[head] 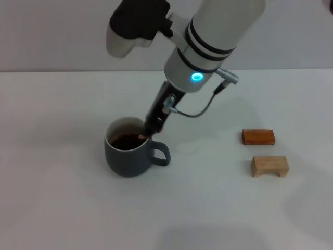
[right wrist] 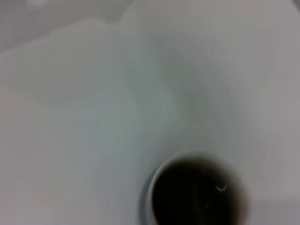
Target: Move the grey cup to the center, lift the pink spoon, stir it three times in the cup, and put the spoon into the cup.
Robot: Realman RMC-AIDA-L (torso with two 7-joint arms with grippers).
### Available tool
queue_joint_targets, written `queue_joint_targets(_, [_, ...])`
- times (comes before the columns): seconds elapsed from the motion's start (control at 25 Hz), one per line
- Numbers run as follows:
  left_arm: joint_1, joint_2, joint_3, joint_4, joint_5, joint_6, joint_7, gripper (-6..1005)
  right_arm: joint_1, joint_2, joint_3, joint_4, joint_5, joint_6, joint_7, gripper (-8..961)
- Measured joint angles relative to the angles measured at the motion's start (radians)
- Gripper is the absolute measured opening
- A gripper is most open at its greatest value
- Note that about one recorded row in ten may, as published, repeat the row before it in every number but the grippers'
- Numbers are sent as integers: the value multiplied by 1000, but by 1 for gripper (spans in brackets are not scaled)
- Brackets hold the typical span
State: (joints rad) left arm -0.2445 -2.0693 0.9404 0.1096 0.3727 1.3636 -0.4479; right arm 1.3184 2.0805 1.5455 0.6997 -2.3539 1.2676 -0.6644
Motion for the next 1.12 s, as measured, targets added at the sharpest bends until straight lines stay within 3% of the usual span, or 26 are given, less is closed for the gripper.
queue_joint_targets(0.16, [-4, 0, 0, -8, 0, 0, 0, 18, -54, -7, -10, 70, -9, -143, -43, 359])
queue_joint_targets(0.32, [-7, 3, 0, -4, -1, -1, 0, 18, -83, -9, -6, 102, -9, -204, -62, 359])
queue_joint_targets(0.36, [-9, 5, 0, 0, -2, -5, 0, 18, -138, -10, 0, 160, -8, -253, -65, 359])
queue_joint_targets(0.4, [-9, 5, 0, 0, -2, -5, 0, 18, -138, -10, 0, 160, -8, -253, -65, 359])
queue_joint_targets(0.44, [-11, 7, -1, 5, -2, -6, 1, 18, -214, -11, 1, 228, -8, -309, -65, 359])
queue_joint_targets(0.48, [-11, 7, -1, 5, -2, -6, 1, 18, -214, -11, 1, 228, -8, -309, -65, 359])
queue_joint_targets(0.56, [-13, 10, -1, 25, 1, -10, 4, 17, -357, -10, 1, 346, -2, -399, -66, 358])
queue_joint_targets(0.6, [-13, 10, -1, 25, 1, -10, 4, 17, -357, -10, 1, 346, -2, -399, -66, 358])
queue_joint_targets(0.64, [-13, 11, -1, 34, 3, -16, 3, 17, -454, -8, 1, 425, 3, -450, -64, 358])
queue_joint_targets(0.68, [-13, 12, -1, 45, 4, -23, 1, 17, -454, -8, 1, 425, 3, -450, -64, 358])
queue_joint_targets(0.72, [-13, 13, -1, 57, 3, -35, -3, 17, -519, -7, 1, 480, 7, -490, -61, 358])
queue_joint_targets(0.76, [-13, 13, -2, 76, 1, -53, -11, 17, -643, -6, 1, 575, 10, -558, -54, 358])
queue_joint_targets(0.8, [-13, 13, -2, 76, 1, -53, -11, 17, -643, -6, 1, 575, 10, -558, -54, 358])
queue_joint_targets(0.84, [-13, 13, -3, 81, 0, -60, -13, 17, -773, -4, -4, 666, 13, -638, -44, 358])
queue_joint_targets(0.88, [-15, 13, -6, 84, 0, -64, -14, 17, -835, -3, -9, 702, 18, -686, -40, 358])
queue_joint_targets(0.92, [-18, 13, -12, 86, -1, -69, -19, 17, -835, -3, -9, 702, 18, -686, -40, 358])
queue_joint_targets(0.96, [-24, 14, -23, 90, -1, -73, -29, 17, -944, -3, -16, 757, 40, -766, -38, 358])
queue_joint_targets(1.0, [-24, 14, -23, 90, -1, -73, -29, 17, -944, -3, -16, 757, 40, -766, -38, 358])
queue_joint_targets(1.04, [-27, 15, -26, 101, -2, -84, -38, 17, -1048, -5, -24, 797, 72, -849, -45, 358])
queue_joint_targets(1.12, [-29, 15, -26, 108, -2, -93, -40, 18, -1089, -5, -30, 805, 85, -889, -55, 358])
